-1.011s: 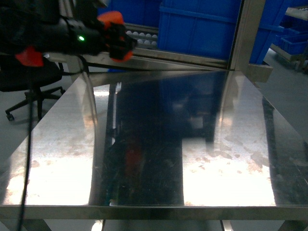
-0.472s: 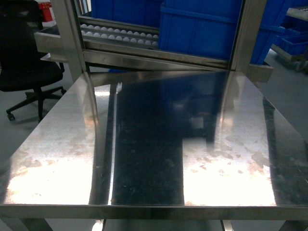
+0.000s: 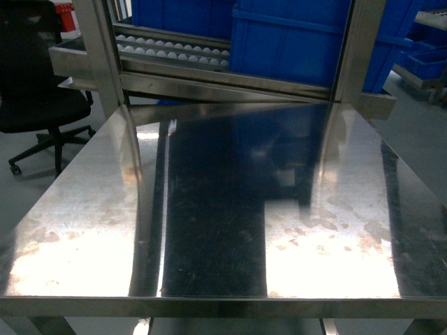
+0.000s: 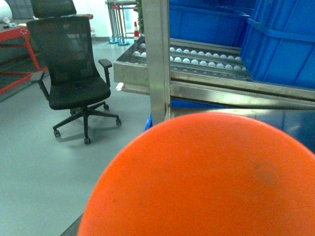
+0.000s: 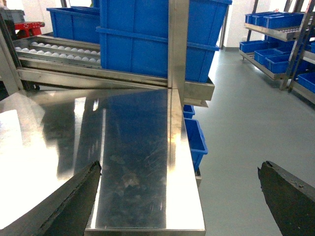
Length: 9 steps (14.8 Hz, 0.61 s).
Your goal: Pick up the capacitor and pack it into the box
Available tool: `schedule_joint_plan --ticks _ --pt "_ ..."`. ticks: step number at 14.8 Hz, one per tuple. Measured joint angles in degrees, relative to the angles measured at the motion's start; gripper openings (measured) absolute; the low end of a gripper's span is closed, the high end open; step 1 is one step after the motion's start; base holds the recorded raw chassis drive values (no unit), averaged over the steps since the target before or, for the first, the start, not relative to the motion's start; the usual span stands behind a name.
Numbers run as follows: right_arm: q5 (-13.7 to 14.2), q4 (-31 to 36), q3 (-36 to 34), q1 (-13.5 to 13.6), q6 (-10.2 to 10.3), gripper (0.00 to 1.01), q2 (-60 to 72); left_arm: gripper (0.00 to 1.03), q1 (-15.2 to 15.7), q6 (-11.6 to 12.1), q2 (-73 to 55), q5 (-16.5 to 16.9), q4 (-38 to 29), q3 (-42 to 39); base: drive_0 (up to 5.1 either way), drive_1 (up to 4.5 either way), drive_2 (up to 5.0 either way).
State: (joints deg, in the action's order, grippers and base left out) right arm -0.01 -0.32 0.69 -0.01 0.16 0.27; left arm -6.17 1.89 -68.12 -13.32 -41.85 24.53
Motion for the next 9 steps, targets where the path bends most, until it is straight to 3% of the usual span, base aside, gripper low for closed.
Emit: schedule_joint_plan --ticks 2,5,6,9 --pt "0.0 0.02 0.0 0.0 0.0 0.98 0.0 0.44 1.49 -0.83 1.92 7.52 -2.86 -2.75 0.0 0.0 0.0" --pt "0.0 0.02 0.0 0.0 -0.02 0.98 0.0 0.44 3.02 -1.51 7.5 10.14 -2.82 -9.42 0.0 0.0 0.0" --pt "0.0 0.0 0.0 0.0 0.0 0.98 0.0 0.44 5.68 -1.51 9.79 12.94 -2.69 -11.43 0.0 0.0 0.0" --pt "0.0 0.02 0.0 0.0 0.0 0.98 0.0 0.44 6.23 -1.55 16.59 13.2 -0.52 -15.98 0.0 0.0 0.0"
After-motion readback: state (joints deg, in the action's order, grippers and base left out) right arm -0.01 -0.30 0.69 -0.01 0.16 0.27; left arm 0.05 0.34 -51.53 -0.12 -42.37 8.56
